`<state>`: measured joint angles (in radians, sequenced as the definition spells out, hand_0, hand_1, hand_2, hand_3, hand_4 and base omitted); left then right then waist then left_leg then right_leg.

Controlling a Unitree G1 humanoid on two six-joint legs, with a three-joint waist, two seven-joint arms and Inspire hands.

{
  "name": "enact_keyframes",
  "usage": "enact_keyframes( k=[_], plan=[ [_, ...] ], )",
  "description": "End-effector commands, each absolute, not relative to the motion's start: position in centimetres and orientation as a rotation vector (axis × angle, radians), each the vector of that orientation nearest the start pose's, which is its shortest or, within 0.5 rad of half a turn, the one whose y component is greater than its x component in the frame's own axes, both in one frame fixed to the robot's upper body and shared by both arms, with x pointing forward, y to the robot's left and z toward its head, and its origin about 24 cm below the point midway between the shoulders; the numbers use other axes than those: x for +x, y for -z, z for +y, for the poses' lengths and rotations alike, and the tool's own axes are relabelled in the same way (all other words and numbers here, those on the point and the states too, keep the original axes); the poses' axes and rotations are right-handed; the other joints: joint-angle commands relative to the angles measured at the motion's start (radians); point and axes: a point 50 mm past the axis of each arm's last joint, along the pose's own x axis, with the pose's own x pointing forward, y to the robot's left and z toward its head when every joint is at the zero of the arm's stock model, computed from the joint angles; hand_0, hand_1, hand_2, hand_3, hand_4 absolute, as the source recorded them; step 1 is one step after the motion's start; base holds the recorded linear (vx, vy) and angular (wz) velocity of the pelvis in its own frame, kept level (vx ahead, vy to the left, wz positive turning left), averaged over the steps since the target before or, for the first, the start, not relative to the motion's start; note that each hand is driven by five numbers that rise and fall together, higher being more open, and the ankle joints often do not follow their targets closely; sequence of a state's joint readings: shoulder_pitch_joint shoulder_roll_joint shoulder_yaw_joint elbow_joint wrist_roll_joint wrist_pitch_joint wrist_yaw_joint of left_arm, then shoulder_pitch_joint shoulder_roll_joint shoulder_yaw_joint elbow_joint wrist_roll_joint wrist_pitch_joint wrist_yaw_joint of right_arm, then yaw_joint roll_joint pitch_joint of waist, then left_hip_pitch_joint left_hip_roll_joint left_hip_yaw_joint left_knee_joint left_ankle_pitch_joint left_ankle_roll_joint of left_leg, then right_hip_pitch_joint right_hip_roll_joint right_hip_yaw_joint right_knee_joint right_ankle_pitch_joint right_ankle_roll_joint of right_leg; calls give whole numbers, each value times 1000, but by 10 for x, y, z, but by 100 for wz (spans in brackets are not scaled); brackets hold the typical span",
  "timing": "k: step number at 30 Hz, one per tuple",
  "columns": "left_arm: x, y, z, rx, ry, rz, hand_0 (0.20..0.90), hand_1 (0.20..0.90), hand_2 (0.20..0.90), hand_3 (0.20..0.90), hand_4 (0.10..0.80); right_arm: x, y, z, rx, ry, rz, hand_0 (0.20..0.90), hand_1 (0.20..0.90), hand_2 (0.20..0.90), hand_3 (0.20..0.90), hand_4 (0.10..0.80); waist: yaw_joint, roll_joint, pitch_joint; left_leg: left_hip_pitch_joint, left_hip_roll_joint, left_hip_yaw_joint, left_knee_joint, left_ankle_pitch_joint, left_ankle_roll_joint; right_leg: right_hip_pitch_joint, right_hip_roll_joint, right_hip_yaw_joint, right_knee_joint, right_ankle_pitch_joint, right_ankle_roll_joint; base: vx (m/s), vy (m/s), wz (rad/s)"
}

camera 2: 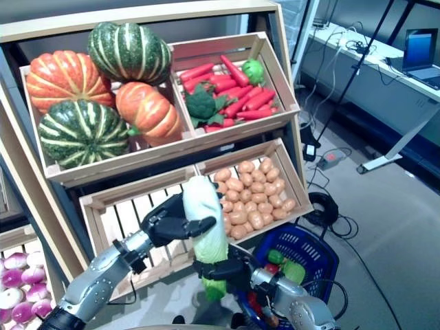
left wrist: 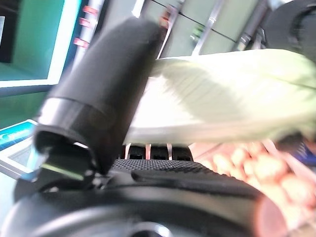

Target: Put vegetables into the basket

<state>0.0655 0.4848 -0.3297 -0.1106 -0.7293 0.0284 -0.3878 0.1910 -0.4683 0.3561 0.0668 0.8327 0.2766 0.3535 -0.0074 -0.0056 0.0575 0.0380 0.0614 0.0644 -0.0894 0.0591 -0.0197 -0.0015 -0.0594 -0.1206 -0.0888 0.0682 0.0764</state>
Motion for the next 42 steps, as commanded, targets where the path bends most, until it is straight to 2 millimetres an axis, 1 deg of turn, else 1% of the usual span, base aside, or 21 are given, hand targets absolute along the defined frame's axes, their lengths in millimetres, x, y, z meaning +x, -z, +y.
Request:
enact_keyframes(
  k=[1,2,4,7,9,12,15,17,19,21,22,25,29,30,31,32,34,37,40,42],
  plan=[
    [230,-87,175,-181,563,-137,900,900,900,900,800,205,-7,-205,545,-190,260,300,300,300,300,400,-20,-20,-5,-23,-7,-7,2,-37,-8,13,-41,0,21,-18,37,-108,-53,-5],
    [230,-85,178,-174,541,-130,900,900,900,900,800,205,-9,-213,540,-109,221,300,300,300,300,400,-23,-17,6,-36,-6,-4,2,-32,-7,-4,-37,3,32,-22,35,-210,-47,-10],
    [234,-86,183,-145,484,-150,900,900,900,900,800,212,-18,-229,529,49,110,300,300,300,300,400,-30,-8,49,-85,-9,-7,7,-22,-2,-62,-29,8,65,-32,29,-339,-19,-10],
    [245,-95,184,-164,392,-198,900,900,900,900,800,227,-34,-242,474,202,-11,300,300,300,300,400,-40,4,137,-151,-13,-6,20,-8,0,-135,-18,20,91,-28,16,-382,-1,-6],
    [251,-98,183,-200,346,-226,900,900,900,900,800,234,-39,-250,518,320,-79,300,300,300,300,400,-39,7,192,-191,-13,-4,42,-4,1,-165,-10,23,104,-26,6,-252,-48,-8],
    [256,-105,182,-229,276,-277,900,900,900,900,800,237,-43,-261,581,479,-154,300,300,300,300,400,-32,5,251,-239,-13,-7,73,1,-4,-194,-1,21,121,-25,-3,-165,-72,-5],
    [260,-120,188,-253,111,-401,900,900,900,900,800,238,-46,-270,655,659,-224,300,300,300,300,400,-21,2,310,-296,-17,-14,112,2,-10,-235,6,11,143,-24,-12,-132,-56,2],
    [262,-129,187,-248,49,-480,900,900,900,900,800,240,-46,-272,731,751,-241,300,300,300,300,400,-17,2,343,-331,-18,-15,127,7,-14,-264,10,6,158,-21,-17,-130,-30,8],
    [262,-142,184,-250,17,-566,900,900,900,900,800,241,-41,-277,813,857,-236,300,300,300,300,400,-10,5,377,-371,-23,-24,144,12,-18,-296,12,-1,175,-20,-21,-124,-23,12],
    [264,-153,181,-259,-1,-624,900,900,900,900,800,244,-35,-280,875,924,-211,300,300,300,300,400,-4,8,409,-406,-29,-27,161,14,-20,-324,11,-11,190,-18,-23,-108,-20,16],
    [265,-154,180,-259,-1,-630,900,900,900,900,800,245,-35,-281,883,927,-211,300,300,300,300,400,-4,8,413,-412,-30,-28,165,13,-20,-329,11,-12,193,-18,-23,-104,-22,15],
    [269,-168,173,-257,-2,-698,900,900,900,900,800,255,-27,-281,961,943,-158,300,300,300,300,400,5,10,459,-461,-48,-37,193,11,-20,-372,5,-21,218,-15,-21,-90,-24,5],
    [271,-178,161,-266,23,-767,900,900,900,900,800,267,-19,-277,1000,916,-64,300,300,300,300,400,12,11,462,-539,-70,-40,210,16,-15,-455,0,-29,247,-8,-19,-59,-13,11],
    [271,-185,154,-268,38,-805,900,900,900,900,800,274,-17,-274,1013,899,-23,300,300,300,300,400,14,13,462,-571,-78,-40,221,18,-14,-488,-3,-31,259,-4,-19,-36,-2,7],
    [271,-189,152,-279,48,-824,900,900,900,900,800,277,-15,-274,1020,887,-2,300,300,300,300,400,15,16,462,-589,-83,-43,227,20,-14,-507,-6,-33,266,-2,-17,-39,-3,4],
    [272,-195,148,-287,62,-851,900,900,900,900,800,282,-15,-273,1020,886,11,300,300,300,300,400,17,18,462,-612,-87,-44,234,21,-13,-531,-10,-33,272,1,-16,-32,-14,3],
    [273,-203,141,-295,83,-890,900,900,900,900,800,293,-15,-267,1024,828,41,300,300,300,300,400,21,22,462,-641,-96,-46,245,19,-11,-560,-17,-37,283,2,-13,-28,-27,5],
    [275,-214,132,-275,104,-942,900,900,900,900,800,312,-21,-260,1019,764,106,300,300,300,300,400,28,25,462,-691,-111,-49,268,18,-8,-618,-25,-37,310,6,-10,-35,-32,7],
    [275,-222,130,-257,117,-968,900,900,900,900,800,320,-24,-269,1008,741,152,300,300,300,300,400,41,33,462,-736,-122,-57,302,16,-7,-669,-35,-36,342,2,-6,-15,-35,14],
    [277,-223,132,-250,115,-966,900,900,900,900,800,323,-22,-277,1028,751,190,300,300,300,300,400,49,47,462,-766,-126,-60,330,3,-4,-704,-39,-34,371,-11,-2,6,-34,14]
  ],
)
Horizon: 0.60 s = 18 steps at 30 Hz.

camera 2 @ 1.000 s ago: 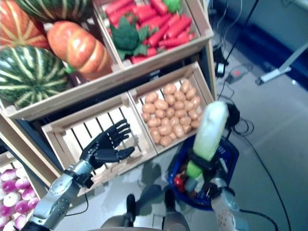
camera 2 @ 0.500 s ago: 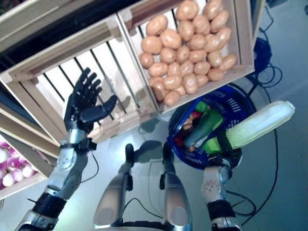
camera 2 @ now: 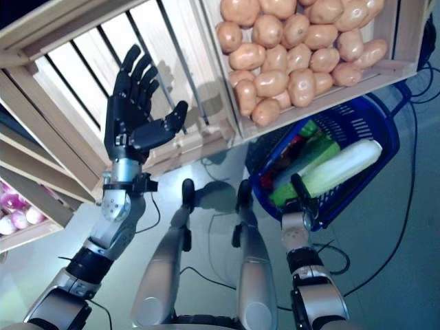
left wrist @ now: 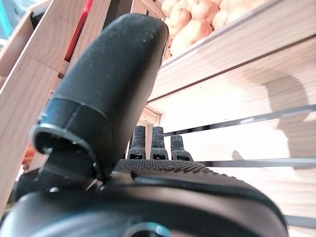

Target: Put vegetables into the basket

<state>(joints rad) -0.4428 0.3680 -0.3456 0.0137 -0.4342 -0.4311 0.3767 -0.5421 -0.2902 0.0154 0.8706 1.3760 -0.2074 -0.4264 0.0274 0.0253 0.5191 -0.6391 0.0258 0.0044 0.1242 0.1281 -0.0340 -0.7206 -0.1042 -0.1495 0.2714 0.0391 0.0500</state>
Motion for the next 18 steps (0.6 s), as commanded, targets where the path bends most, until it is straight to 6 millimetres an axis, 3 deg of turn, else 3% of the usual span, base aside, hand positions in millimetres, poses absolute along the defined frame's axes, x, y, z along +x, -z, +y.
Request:
enact_keyframes(
  k=[1,4,9,15,16,17,18],
  plan=[
    [277,-224,132,-241,114,-969,900,900,900,900,800,324,-23,-279,1030,758,198,300,300,300,300,400,15,20,1,-102,-91,0,120,-59,12,2,5,-4,14,23,23,0,-23,13],
    [280,-225,134,-234,100,-962,900,900,900,900,800,327,-28,-289,1076,788,227,300,300,300,300,400,20,40,1,-147,-93,-4,150,-61,13,-51,2,2,51,18,23,9,-20,10],
    [282,-224,135,-231,103,-941,900,900,900,900,800,329,-32,-296,1310,848,178,300,300,300,300,400,20,63,1,-200,-95,-5,182,-68,13,-113,-1,9,87,11,23,20,-35,9],
    [283,-215,136,-238,111,-904,900,900,900,900,800,323,-32,-300,1343,940,164,300,300,300,300,400,13,68,1,-221,-93,-5,184,-77,13,-139,7,13,98,7,21,32,-34,3],
    [282,-214,136,-237,118,-905,900,900,900,900,800,322,-32,-301,1349,950,160,439,439,439,439,493,12,68,1,-222,-94,-4,183,-77,14,-141,8,13,98,8,22,10,-31,1],
    [282,-214,136,-236,124,-905,900,900,900,900,800,320,-31,-302,1356,953,156,900,900,900,900,800,11,68,1,-222,-93,-2,181,-77,14,-141,9,12,96,9,22,0,0,0],
    [281,-214,136,-239,135,-904,900,900,900,900,800,320,-31,-303,1357,965,158,900,900,900,900,800,11,67,1,-222,-94,-2,181,-76,14,-142,11,12,95,11,21,0,0,0]
  ],
)
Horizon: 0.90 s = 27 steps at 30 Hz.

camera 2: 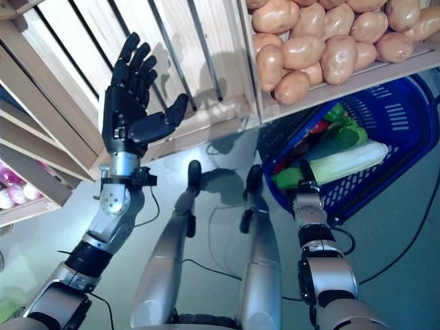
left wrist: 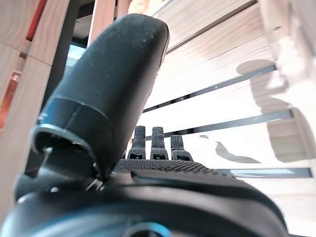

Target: Put vegetables into the basket

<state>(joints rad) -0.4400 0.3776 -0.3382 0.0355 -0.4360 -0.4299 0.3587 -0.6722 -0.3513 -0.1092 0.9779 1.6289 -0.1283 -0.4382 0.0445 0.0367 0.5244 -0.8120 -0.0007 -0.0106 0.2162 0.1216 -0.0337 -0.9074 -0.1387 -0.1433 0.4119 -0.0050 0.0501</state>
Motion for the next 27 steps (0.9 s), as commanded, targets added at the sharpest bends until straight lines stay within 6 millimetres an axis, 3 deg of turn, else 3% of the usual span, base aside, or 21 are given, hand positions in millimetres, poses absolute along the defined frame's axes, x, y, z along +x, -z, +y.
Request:
enact_keyframes(
  k=[1,5,10,16,20,27],
  plan=[
    [281,-213,136,-240,141,-904,900,900,900,900,800,319,-32,-305,1360,972,159,900,900,900,900,800,-7,53,-4,-47,-68,13,87,-70,14,46,46,5,-48,57,21,0,0,0],
    [279,-214,135,-239,167,-919,900,900,900,900,800,317,-34,-308,1318,976,133,900,900,900,900,800,-11,50,-4,-36,-69,16,82,-64,12,58,49,1,-59,68,18,0,0,0],
    [279,-213,137,-245,224,-905,900,900,900,900,800,315,-37,-311,1035,972,113,900,900,900,900,800,-9,39,-4,56,-64,22,45,-69,5,154,53,-13,-91,63,15,2,45,-3],
    [280,-204,149,-217,243,-858,900,900,900,900,800,306,-21,-306,824,933,124,900,900,900,900,800,-2,20,-4,223,-48,27,-27,-67,3,326,54,-25,-153,56,12,13,67,-7],
    [280,-188,159,-190,261,-769,900,900,900,900,800,296,-8,-295,698,833,130,900,900,900,900,800,1,13,-7,366,-25,22,-72,-70,-1,477,52,-26,-207,49,10,80,86,-8],
    [266,-117,169,-96,378,-450,900,900,900,900,800,247,40,-258,396,634,291,900,900,900,900,800,-6,-12,-172,562,19,36,-221,-50,-12,676,49,-20,-354,67,21,201,67,-7]
  ],
)
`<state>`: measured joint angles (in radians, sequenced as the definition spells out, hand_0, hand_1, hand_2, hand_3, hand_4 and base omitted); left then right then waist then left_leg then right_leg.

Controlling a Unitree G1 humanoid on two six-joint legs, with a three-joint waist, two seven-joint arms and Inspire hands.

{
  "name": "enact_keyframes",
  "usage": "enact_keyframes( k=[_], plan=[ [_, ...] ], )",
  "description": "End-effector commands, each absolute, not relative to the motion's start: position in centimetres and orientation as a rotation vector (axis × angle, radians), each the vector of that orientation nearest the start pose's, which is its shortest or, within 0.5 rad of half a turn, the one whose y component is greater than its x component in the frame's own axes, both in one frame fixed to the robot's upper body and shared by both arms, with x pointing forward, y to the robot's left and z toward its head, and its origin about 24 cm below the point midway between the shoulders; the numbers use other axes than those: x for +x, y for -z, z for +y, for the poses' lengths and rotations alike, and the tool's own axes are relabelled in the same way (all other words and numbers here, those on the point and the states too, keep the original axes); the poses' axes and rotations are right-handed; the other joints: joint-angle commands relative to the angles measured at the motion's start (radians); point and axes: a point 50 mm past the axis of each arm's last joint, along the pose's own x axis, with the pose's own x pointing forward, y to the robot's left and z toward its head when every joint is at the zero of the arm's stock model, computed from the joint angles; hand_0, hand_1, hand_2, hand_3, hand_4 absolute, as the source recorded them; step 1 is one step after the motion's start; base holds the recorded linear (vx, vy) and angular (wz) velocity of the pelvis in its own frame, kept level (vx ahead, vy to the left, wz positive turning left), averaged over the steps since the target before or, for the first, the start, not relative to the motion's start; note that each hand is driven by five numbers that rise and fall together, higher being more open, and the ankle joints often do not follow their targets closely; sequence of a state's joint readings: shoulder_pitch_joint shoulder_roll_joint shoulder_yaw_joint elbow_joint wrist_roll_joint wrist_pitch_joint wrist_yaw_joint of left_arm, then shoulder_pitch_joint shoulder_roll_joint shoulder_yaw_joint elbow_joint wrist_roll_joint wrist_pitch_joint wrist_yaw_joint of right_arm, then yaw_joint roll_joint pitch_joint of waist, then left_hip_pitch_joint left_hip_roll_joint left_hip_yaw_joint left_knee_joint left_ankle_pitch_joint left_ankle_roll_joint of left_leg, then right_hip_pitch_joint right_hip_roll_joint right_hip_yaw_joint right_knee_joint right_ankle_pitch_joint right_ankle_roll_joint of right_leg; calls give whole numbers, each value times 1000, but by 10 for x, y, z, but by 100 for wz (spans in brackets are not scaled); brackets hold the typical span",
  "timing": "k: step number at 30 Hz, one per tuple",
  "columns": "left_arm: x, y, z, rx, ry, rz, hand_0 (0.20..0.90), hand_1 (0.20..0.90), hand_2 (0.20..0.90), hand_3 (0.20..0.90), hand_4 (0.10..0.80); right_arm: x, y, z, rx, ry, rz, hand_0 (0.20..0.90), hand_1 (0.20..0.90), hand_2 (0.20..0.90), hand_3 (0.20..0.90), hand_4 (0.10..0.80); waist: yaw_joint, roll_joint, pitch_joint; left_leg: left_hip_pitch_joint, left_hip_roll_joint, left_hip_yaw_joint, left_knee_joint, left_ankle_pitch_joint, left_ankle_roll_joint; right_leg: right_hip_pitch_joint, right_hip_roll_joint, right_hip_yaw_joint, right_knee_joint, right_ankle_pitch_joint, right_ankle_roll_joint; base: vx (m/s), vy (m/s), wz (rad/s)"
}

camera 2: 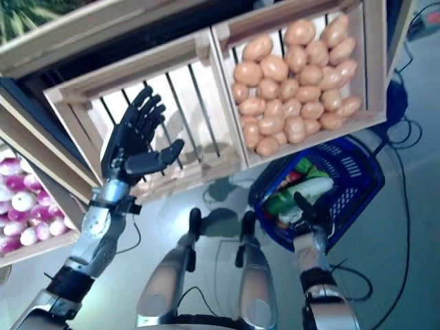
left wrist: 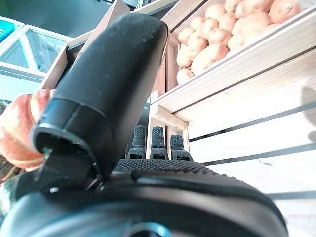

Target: Put vegetables into the basket

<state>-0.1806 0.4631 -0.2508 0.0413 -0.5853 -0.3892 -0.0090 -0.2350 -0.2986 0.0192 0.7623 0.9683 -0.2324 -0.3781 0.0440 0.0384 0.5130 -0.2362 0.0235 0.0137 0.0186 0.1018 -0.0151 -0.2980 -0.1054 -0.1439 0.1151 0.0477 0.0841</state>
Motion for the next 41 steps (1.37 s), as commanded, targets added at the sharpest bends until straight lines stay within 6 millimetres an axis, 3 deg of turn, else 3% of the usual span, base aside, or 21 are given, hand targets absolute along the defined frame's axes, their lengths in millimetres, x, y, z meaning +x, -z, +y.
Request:
enact_keyframes(
  k=[1,4,8,13,18,23,26,30,33,41],
  plan=[
    [261,-101,167,-67,447,-371,900,900,900,900,800,239,48,-251,323,549,346,900,900,900,900,800,-11,-20,-199,21,4,21,-52,-26,-33,103,14,-19,-86,18,-6,242,88,-11],
    [251,-73,165,-51,524,-237,900,900,900,900,800,227,57,-238,183,391,395,900,900,900,900,800,-25,-30,-253,66,15,32,-79,-20,-37,149,11,-15,-120,25,4,164,61,-15],
    [242,-41,161,-44,598,-78,900,900,900,900,800,209,77,-224,139,223,517,900,900,900,900,800,-41,-30,-315,104,23,48,-83,-29,-37,185,6,-11,-133,20,10,146,82,-5],
    [229,3,161,30,640,138,900,900,900,900,800,182,101,-207,-105,-24,684,900,900,900,900,800,-59,-30,-382,159,23,76,-74,-61,-32,229,-8,-8,-143,8,22,127,77,-8],
    [209,53,171,242,650,345,900,900,900,900,800,145,132,-221,-132,44,921,900,900,900,900,800,-72,-25,-423,216,26,95,-87,-81,-28,272,-15,-3,-154,-1,35,106,65,-12],
    [189,88,178,422,684,532,900,900,900,900,800,117,148,-233,-161,109,1081,900,900,900,900,800,-87,-21,-439,252,30,114,-92,-95,-22,295,-18,9,-156,-6,45,69,54,-10],
    [176,106,183,469,669,644,900,900,900,900,800,115,150,-233,-155,113,1098,900,900,900,900,800,-94,-20,-446,269,32,120,-94,-99,-20,306,-17,18,-155,-10,48,66,32,-18],
    [159,127,195,418,523,809,900,900,900,900,800,116,151,-226,-157,82,1099,900,900,900,900,800,-97,-24,-453,283,33,121,-97,-104,-17,318,-15,25,-157,-13,49,51,6,-4],
    [136,143,200,426,454,920,900,900,900,900,800,114,154,-219,-141,74,1099,900,900,900,900,800,-89,-31,-459,293,35,111,-99,-106,-18,332,-15,24,-162,-14,47,45,-20,0],
    [118,153,212,454,307,1038,900,900,900,900,800,113,155,-215,-128,71,1099,900,900,900,900,800,-76,-38,-465,299,38,92,-99,-107,-20,345,-13,15,-163,-21,42,13,-6,1]
  ],
)
